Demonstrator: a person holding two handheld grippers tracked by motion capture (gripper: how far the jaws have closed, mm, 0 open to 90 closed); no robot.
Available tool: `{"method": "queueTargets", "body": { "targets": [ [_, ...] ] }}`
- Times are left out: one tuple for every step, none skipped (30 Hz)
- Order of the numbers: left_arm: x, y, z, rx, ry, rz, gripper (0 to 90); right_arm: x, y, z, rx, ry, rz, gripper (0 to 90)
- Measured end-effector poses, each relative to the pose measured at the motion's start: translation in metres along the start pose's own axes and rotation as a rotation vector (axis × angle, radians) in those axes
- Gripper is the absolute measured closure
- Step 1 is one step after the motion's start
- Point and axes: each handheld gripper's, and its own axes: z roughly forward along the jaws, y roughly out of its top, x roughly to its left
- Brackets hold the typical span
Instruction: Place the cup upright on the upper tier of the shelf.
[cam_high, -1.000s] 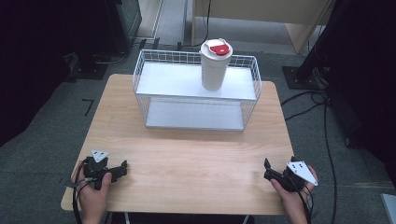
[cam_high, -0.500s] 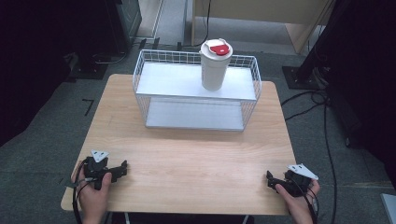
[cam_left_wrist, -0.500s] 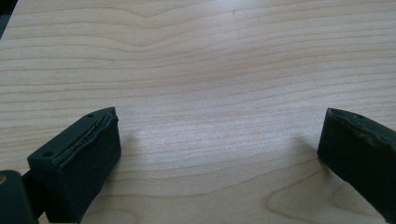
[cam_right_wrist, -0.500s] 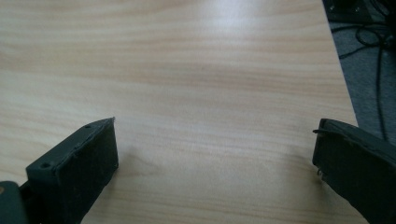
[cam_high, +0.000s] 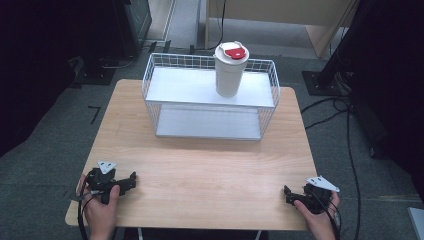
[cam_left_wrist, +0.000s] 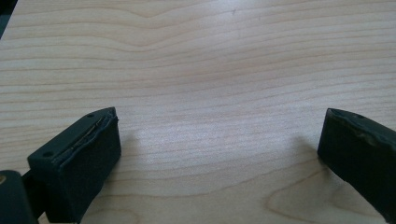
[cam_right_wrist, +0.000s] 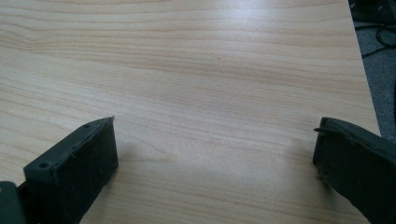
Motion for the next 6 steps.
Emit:
{"method": "queueTargets", "body": {
  "targets": [
    [0.0, 0.0, 0.0, 0.0, 0.0, 0.0, 0.0, -0.0001, 0.0, 0.0001, -0.001, 0.0, -0.002, 0.0],
    [0.0, 0.0, 0.0, 0.0, 0.0, 0.0, 0.0, -0.0001, 0.0, 0.0001, -0.001, 0.0, -0.002, 0.0],
    [0.0, 0.0001, 0.0, 0.0, 0.0, 0.001, 0.0, -0.0002, 0.0, 0.0001, -0.002, -0.001, -0.003, 0.0],
    [0.0001, 0.0001, 0.0, 0.0, 0.0, 0.0, 0.0, -0.0001, 0.0, 0.0, -0.001, 0.0, -0.001, 0.0],
    [0.0001, 0.0001, 0.0, 0.0, 0.0, 0.0, 0.0, -0.0001, 0.0, 0.0, -0.001, 0.0, -0.001, 0.0],
    [0.0, 0.0001, 0.0, 0.0, 0.0, 0.001, 0.0, 0.0, 0.0, 0.0, 0.0, 0.0, 0.0, 0.0]
  ]
}}
